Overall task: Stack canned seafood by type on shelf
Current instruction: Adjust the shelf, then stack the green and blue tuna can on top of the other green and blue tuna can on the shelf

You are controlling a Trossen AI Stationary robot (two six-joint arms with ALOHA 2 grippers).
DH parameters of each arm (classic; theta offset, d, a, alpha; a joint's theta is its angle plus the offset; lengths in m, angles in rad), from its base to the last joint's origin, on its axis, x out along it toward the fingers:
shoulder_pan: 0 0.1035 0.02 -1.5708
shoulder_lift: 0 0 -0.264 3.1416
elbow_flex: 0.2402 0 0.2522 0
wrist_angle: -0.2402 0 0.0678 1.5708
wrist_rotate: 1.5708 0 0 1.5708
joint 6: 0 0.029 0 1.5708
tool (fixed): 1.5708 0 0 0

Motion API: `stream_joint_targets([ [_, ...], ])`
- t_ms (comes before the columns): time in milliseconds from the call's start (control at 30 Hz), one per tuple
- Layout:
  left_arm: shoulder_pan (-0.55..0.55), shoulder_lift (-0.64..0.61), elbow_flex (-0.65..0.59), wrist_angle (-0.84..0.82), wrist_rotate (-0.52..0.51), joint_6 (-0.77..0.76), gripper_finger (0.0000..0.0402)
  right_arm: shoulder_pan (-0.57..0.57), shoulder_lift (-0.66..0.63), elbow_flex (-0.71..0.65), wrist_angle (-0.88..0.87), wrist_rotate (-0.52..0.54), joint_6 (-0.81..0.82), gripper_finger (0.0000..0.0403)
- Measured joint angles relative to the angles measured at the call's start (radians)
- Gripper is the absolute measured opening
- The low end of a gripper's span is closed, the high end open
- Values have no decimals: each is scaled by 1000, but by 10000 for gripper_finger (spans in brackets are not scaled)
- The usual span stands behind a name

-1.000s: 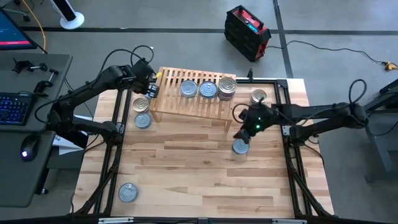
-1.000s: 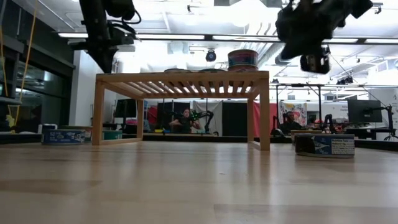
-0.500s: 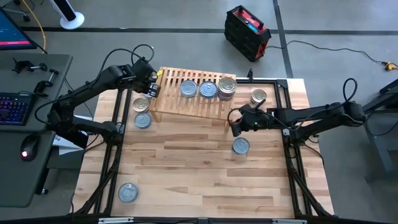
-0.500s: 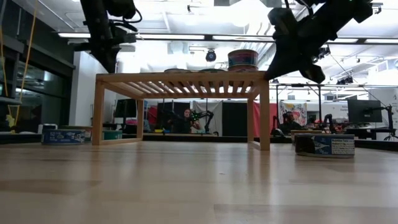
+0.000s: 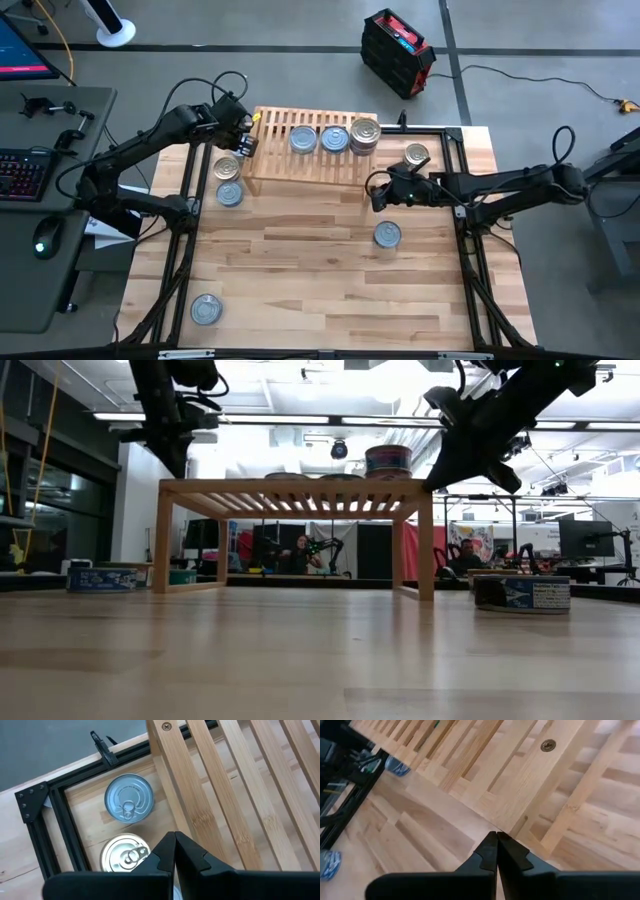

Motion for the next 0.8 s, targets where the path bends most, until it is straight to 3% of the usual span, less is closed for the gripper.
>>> stream_joint_targets([
  [333,0,0,0,0,0,22,0,-42,0,1,0,-6,-45,0],
  [500,0,-10,15,-11,0,65,0,-18,-32,1,-30,-191,-42,0],
  [567,-10,-34,47,-13,-1,82,0,5,-68,1,-68,-209,-34,0],
  [700,-82,-126,84,6,-1,58,0,21,-165,1,-130,-196,-39,0],
  [800,-198,-211,73,40,-5,-15,0,21,-236,1,-136,-185,-92,0],
])
